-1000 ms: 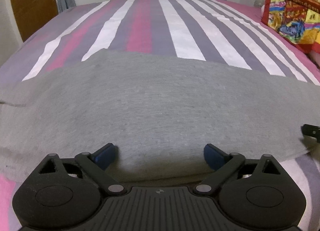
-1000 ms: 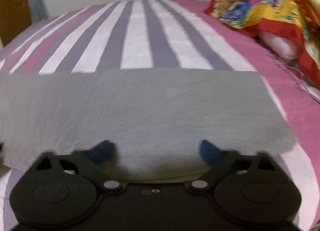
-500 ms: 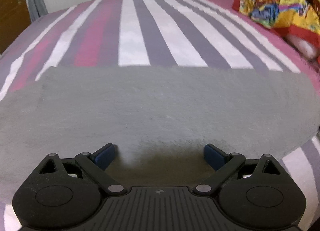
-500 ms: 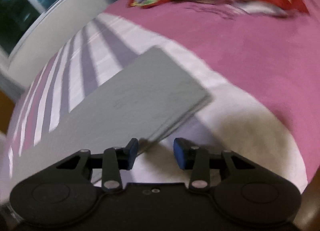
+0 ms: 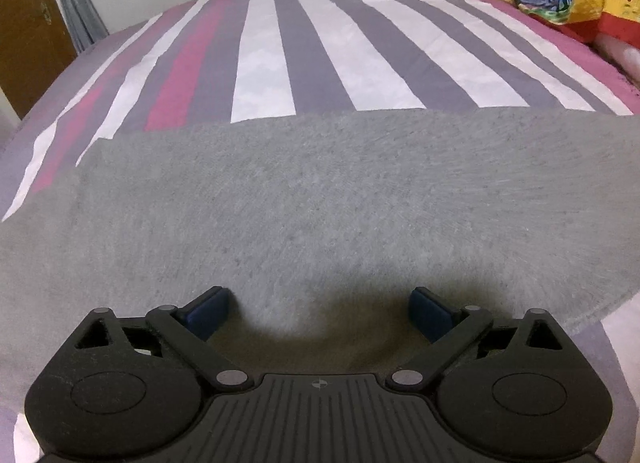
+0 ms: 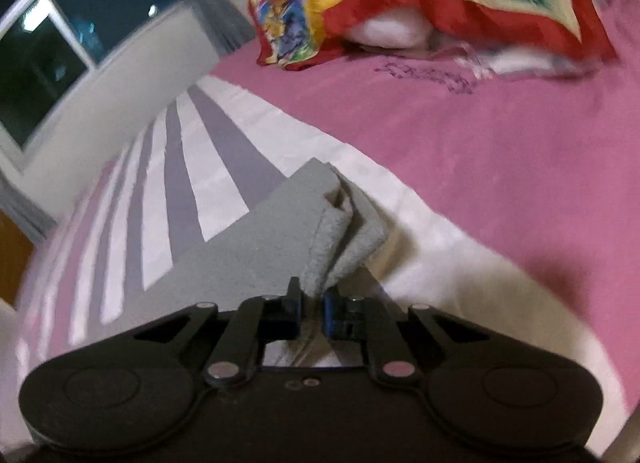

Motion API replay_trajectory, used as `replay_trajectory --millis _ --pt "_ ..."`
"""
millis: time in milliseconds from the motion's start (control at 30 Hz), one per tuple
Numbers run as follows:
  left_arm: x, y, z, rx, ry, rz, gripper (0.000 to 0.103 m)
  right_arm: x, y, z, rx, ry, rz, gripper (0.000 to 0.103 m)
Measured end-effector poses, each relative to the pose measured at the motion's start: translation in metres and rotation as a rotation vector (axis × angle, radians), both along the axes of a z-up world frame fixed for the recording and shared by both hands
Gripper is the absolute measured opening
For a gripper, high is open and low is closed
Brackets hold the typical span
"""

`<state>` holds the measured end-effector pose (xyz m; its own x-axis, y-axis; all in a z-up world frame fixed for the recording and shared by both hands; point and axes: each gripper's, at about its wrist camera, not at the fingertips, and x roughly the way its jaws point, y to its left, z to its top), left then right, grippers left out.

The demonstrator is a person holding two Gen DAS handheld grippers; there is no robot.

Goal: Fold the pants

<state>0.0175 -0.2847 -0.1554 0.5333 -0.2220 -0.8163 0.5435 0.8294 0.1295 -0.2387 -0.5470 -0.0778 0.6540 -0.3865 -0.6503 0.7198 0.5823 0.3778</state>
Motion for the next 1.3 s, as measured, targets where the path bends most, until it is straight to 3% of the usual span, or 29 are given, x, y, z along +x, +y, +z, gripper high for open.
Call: replay_trajectory --millis 133,333,500,567,633,667,700,767,833,900,967,1133,1167,1200,1267,1300 --pt "0.012 0.022 0.021 -0.091 0.049 0.031 0.095 0.021 0.018 0.033 -0.059 -0.068 0.085 0.010" --pt "0.036 0.092 0.050 -0.177 0.023 0.121 0.095 0.094 0.109 0.071 -0.159 -0.139 0.384 0.010" --pt "0.055 0.156 0.053 -0.207 0.017 0.252 0.095 0.151 0.193 0.043 -0.126 -0.094 0.619 0.010" --pt "0.061 0.175 0.047 -0.210 0.035 0.283 0.095 0.168 0.224 0.015 -0.090 -0.030 0.699 0.010" --pt "0.065 0.187 0.040 -0.227 0.078 0.295 0.095 0.181 0.242 -0.012 -0.081 0.080 0.737 0.019" --pt "0.067 0.191 0.036 -0.252 0.114 0.295 0.096 0.185 0.248 -0.025 -0.092 0.135 0.736 0.020" --pt "0.068 0.192 0.033 -0.280 0.148 0.290 0.096 0.182 0.250 -0.027 -0.113 0.130 0.738 0.020" --pt "0.069 0.193 0.027 -0.352 0.227 0.280 0.096 0.175 0.247 -0.019 -0.098 0.110 0.745 0.034" --pt "0.072 0.192 0.021 -0.436 0.320 0.281 0.096 0.161 0.236 0.000 -0.057 0.032 0.740 0.049" --pt "0.072 0.189 0.016 -0.511 0.388 0.292 0.096 0.142 0.224 0.017 -0.090 -0.024 0.698 0.059" --pt "0.073 0.185 0.011 -0.555 0.429 0.297 0.096 0.127 0.213 0.029 -0.104 -0.061 0.659 0.061" --pt "0.069 0.175 0.005 -0.583 0.463 0.274 0.095 0.097 0.181 0.032 -0.095 -0.071 0.571 0.061" --pt "0.068 0.173 0.003 -0.587 0.468 0.270 0.090 0.092 0.180 0.029 -0.089 -0.067 0.553 0.061" --pt "0.067 0.170 0.001 -0.593 0.475 0.266 0.070 0.087 0.177 0.026 -0.079 -0.068 0.533 0.061" --pt "0.066 0.162 -0.004 -0.613 0.527 0.247 0.046 0.086 0.169 0.025 -0.060 -0.075 0.508 0.061" --pt "0.066 0.158 -0.005 -0.614 0.536 0.250 0.045 0.082 0.168 0.024 -0.058 -0.077 0.498 0.061"
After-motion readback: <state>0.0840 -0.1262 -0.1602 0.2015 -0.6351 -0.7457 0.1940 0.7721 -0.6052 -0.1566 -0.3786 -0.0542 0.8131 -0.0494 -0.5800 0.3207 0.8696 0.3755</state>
